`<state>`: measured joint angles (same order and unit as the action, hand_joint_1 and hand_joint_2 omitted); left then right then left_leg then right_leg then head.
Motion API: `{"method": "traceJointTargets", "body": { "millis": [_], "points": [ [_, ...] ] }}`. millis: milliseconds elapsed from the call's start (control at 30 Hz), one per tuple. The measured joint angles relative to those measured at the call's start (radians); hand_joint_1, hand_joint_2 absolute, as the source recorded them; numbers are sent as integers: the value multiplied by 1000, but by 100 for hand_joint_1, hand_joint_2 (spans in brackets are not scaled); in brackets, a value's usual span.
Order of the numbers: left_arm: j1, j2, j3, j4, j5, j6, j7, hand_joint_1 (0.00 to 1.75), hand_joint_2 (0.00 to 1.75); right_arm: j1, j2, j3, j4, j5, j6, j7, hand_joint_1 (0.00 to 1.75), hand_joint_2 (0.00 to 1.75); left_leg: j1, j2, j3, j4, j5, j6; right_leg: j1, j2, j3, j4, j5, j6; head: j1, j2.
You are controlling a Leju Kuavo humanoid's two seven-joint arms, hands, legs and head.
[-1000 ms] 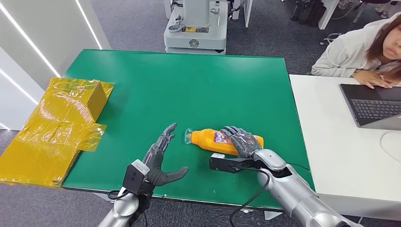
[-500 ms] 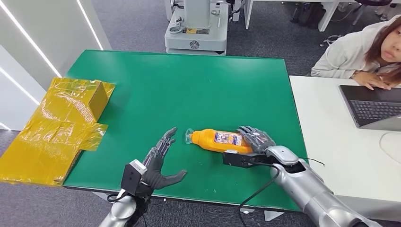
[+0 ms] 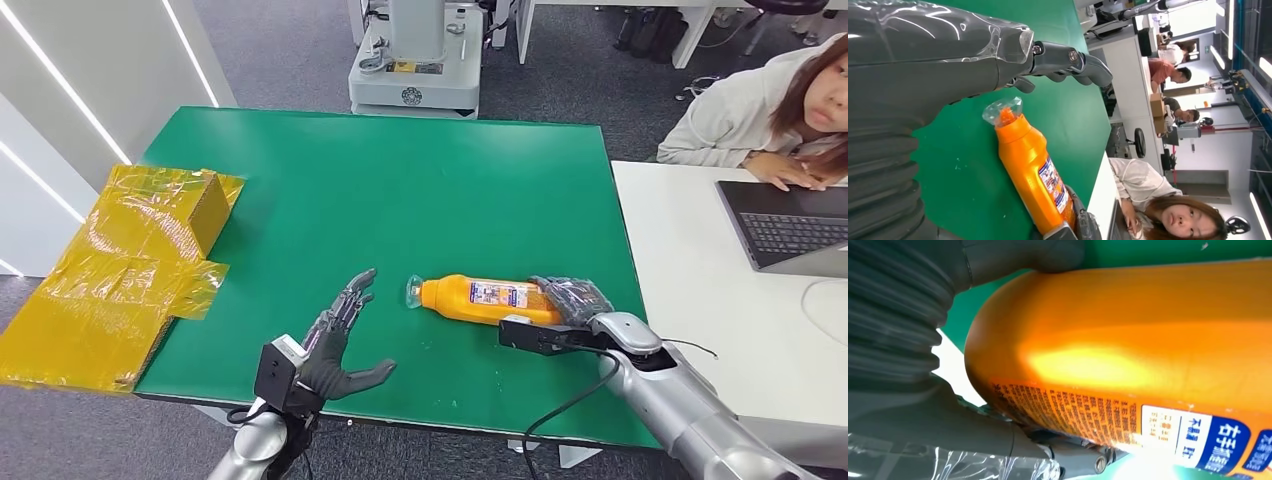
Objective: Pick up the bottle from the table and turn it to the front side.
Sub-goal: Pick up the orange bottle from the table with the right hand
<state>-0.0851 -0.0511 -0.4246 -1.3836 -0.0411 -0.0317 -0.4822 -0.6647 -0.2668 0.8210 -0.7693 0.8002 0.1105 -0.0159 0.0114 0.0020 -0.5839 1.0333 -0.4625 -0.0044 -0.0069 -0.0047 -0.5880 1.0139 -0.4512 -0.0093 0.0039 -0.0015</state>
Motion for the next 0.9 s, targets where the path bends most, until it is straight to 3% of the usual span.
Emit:
{"method": "traceJointTargets", "body": {
  "millis": [267,467,567,733,900],
  "points": [
    [-2,0,0,0,-1,-11,-10,0,175,50,-20,-42,-29,-35,-46,-57,175,175,0,0,1,0,-1,1,0,0,1,-1,0,0,0,0],
    [-4,0,1,1,-8,3,-37,0,175,130,-10,-146,-49,-299,-54,-288,175,175,0,0,0,0,-1,1,0,0,1,0,0,0,0,0],
    [-9,2,2,2,-12,10,-47,0,175,185,10,-203,-72,-403,-63,-363,175,175,0,0,-1,0,-1,0,0,0,0,0,0,0,0,0],
    [-26,9,2,2,-12,10,-53,0,175,276,47,-268,-140,-494,-113,-403,175,175,0,0,-4,0,0,0,0,0,-4,1,0,0,0,0],
    [-29,10,2,2,-12,10,-53,0,175,283,51,-274,-148,-501,-119,-405,175,175,0,0,-4,-1,0,0,0,0,-5,1,0,0,0,0]
  ]
}}
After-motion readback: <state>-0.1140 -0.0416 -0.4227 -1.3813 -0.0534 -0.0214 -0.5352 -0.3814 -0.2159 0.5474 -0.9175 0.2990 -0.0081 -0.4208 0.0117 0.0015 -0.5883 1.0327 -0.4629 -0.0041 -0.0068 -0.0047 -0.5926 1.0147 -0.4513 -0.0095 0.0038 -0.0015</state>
